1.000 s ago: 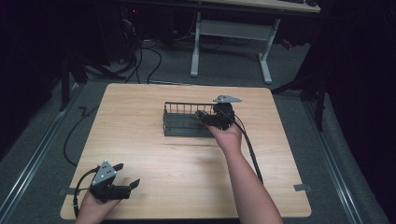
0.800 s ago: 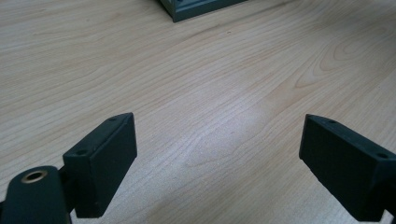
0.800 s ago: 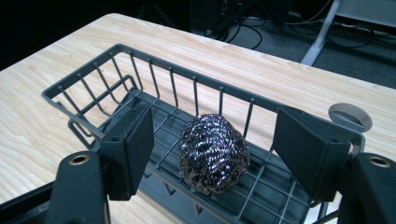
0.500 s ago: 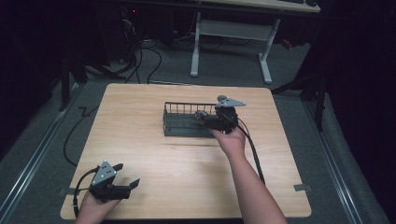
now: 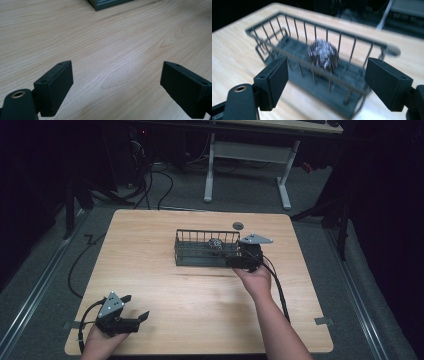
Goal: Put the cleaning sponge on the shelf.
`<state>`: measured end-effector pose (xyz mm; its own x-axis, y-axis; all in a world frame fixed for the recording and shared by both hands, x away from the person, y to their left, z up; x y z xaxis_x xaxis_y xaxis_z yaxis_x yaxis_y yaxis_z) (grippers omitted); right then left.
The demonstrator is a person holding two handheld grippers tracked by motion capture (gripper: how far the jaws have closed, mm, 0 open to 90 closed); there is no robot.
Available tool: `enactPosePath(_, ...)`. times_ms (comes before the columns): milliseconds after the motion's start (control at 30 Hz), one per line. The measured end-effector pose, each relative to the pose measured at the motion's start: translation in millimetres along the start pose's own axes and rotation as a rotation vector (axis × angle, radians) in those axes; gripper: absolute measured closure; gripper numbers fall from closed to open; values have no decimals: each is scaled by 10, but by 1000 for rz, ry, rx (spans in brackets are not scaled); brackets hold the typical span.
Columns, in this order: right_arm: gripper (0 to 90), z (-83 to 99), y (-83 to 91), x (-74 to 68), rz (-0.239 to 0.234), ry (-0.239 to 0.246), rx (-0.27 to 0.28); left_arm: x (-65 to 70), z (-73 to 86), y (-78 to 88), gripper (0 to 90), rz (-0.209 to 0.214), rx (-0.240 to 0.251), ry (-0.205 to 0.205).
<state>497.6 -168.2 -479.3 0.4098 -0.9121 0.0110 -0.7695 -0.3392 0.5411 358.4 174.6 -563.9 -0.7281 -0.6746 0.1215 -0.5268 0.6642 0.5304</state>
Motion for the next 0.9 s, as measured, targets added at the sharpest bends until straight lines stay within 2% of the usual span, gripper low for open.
enactPosePath(67,177,36,30,21,6,-2,-20,-7,2,0,116,-2,-1,1)
enactPosePath(133,151,58,47,53,64,-16,-23,-14,3,-6,116,-2,1,8)
enactPosePath(267,169,159,98,59,138,14,-5,-14,5,-10,116,-2,-1,9)
enactPosePath(400,145,286,117,46,119,5,-84,-16,7,-20,116,-2,-5,9)
enactPosePath(467,126,364,113,39,141,40,-147,-14,11,-22,116,0,-8,9)
enactPosePath(567,113,497,134,-6,127,81,-240,-6,11,-31,116,0,-7,6)
enactPosePath(633,132,562,171,-28,110,67,-217,-4,10,-35,116,1,-9,4)
enactPosePath(667,141,598,194,-40,99,45,-209,-2,10,-38,116,1,-9,5)
enactPosePath(733,140,690,233,-50,79,20,-210,0,13,-42,116,0,-14,1)
enactPosePath(833,136,840,300,-36,74,20,-200,7,14,-45,116,0,-14,1)
enactPosePath(900,136,937,373,-20,61,-6,-195,9,15,-50,116,-1,-16,1)
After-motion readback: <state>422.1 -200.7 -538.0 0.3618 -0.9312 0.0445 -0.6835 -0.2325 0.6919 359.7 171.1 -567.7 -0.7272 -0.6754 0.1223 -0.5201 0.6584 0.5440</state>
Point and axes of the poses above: each handheld gripper's, and its own axes: y roughly backward along the jaws, z roughly out of its underside, x roughly to its right, the point moved 8 cm from there along -y, roughly forward along the jaws, and after that the axes turned 6 degrees about z, right-handed, at the moved point
